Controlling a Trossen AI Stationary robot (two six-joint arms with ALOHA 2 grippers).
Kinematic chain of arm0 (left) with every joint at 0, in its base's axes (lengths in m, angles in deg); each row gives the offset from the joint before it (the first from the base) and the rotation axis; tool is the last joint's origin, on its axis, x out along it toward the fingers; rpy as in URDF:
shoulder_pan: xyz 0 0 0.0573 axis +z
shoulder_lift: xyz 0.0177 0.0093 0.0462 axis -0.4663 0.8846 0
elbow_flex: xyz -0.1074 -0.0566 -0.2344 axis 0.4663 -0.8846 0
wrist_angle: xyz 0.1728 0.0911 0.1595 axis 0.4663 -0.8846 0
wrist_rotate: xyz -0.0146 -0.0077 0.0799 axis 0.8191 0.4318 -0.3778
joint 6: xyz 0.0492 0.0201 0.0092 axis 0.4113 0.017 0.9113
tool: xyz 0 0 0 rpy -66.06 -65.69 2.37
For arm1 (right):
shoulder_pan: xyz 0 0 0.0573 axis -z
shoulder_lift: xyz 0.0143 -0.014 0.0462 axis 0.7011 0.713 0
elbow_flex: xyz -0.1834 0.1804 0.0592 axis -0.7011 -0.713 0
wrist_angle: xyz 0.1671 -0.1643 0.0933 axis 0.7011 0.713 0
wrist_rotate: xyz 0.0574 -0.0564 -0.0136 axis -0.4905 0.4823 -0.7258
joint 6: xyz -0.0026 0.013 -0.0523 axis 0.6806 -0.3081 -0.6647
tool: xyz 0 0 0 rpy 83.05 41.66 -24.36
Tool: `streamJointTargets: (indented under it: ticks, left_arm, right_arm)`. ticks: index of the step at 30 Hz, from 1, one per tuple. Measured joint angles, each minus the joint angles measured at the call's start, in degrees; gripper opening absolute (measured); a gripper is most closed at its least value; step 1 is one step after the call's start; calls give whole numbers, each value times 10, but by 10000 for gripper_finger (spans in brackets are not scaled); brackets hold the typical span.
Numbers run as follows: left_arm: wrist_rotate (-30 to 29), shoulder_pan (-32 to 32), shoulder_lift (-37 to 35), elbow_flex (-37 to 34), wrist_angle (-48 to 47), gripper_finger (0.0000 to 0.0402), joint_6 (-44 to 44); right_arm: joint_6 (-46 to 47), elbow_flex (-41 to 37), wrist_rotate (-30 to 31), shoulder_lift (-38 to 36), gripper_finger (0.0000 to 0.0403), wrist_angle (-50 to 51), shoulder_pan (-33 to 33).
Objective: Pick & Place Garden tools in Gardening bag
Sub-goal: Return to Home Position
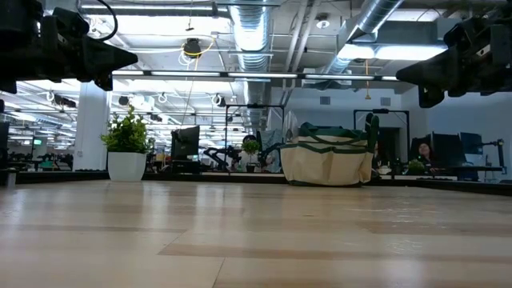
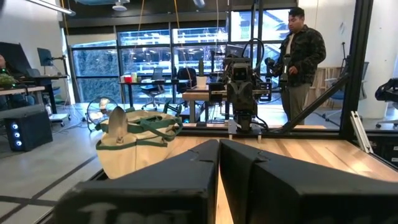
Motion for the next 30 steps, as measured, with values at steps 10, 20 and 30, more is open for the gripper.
streamJointTargets:
  ticks: [10,20,30]
  left_arm:
    - [0,0,0,0,4,3,0]
    - [0,0,0,0,8,3,0]
    - [0,0,0,0,10,3,0]
  right_arm:
    - [0,0,0,0,0,0,0]
    - [0,-1,0,0,0,0,0]
    - [0,-1,0,0,0,0,0]
